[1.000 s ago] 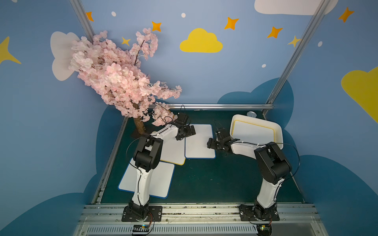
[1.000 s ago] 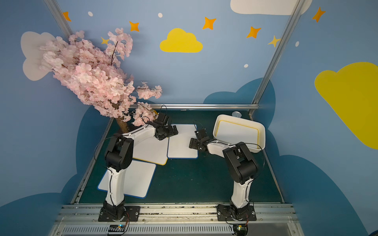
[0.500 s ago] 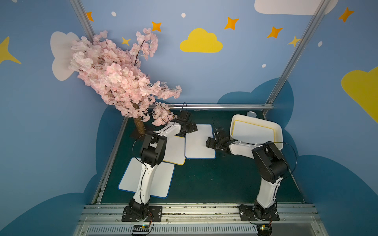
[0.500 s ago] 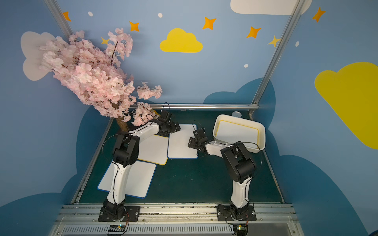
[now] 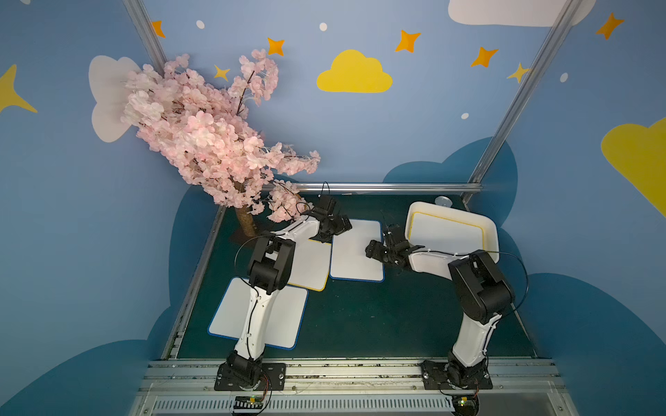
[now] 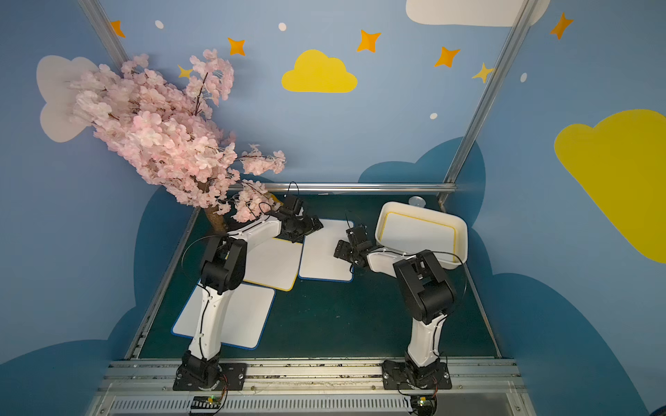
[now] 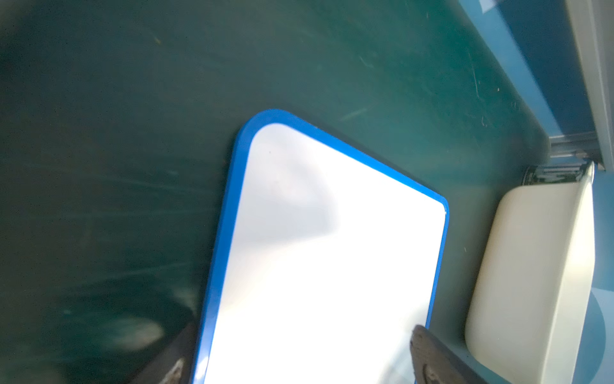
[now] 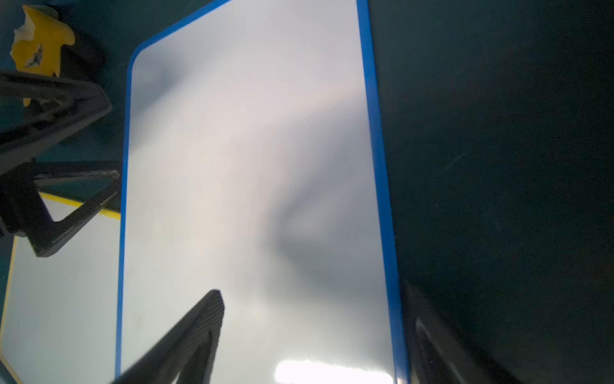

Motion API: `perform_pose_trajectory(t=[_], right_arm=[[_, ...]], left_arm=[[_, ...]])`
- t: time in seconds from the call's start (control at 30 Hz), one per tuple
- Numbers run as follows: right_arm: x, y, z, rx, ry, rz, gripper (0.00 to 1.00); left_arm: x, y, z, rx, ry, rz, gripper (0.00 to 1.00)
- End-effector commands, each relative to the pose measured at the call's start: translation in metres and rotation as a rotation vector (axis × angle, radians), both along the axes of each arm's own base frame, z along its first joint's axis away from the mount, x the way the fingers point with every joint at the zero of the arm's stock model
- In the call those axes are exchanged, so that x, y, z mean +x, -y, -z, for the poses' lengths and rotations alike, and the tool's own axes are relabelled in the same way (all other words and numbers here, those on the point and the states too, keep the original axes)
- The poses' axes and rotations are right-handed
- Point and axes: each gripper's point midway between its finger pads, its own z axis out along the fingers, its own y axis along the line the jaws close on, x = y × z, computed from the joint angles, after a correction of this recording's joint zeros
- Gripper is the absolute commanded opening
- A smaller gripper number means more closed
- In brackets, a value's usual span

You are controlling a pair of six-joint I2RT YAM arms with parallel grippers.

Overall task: Put the whiteboard into the storage box
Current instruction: Move the whiteboard to the center of the board.

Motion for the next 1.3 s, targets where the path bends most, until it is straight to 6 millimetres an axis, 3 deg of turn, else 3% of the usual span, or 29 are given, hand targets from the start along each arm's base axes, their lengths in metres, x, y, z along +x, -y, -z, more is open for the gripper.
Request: perform_pose_trajectory(t=[0.0,0.3,0.77,1.03,1.27], right_arm=[[-0.038,0.010,0.024,-0.015,-0.158,-0.036,0.84],[-0.067,0.031,0.022,-0.063,-0.177,-0.075,0.84],[-0.126,0.058,0.024,-0.160,-0.226,-0.123,0.84],[-0.132,0.062,0.029,-0.170,-0.216,-0.112,0.84],[-0.141,0.048,0.042,-0.068,-0.276,-0.123,0.84]], left_arm=[[-0.034,0.040,-0.001,-0.094,-0.073,0.083,1.00],[-0.071,0.054,-0.003,-0.114,-0.107,0.103,1.00],[-0.143,0.052,0.013,-0.021,-0.210,0.124,1.00],[-0.165,0.053,0.023,0.010,-0.242,0.167,1.00],[-0.171,0.077,-0.008,-0.209,-0.243,0.192,0.99]])
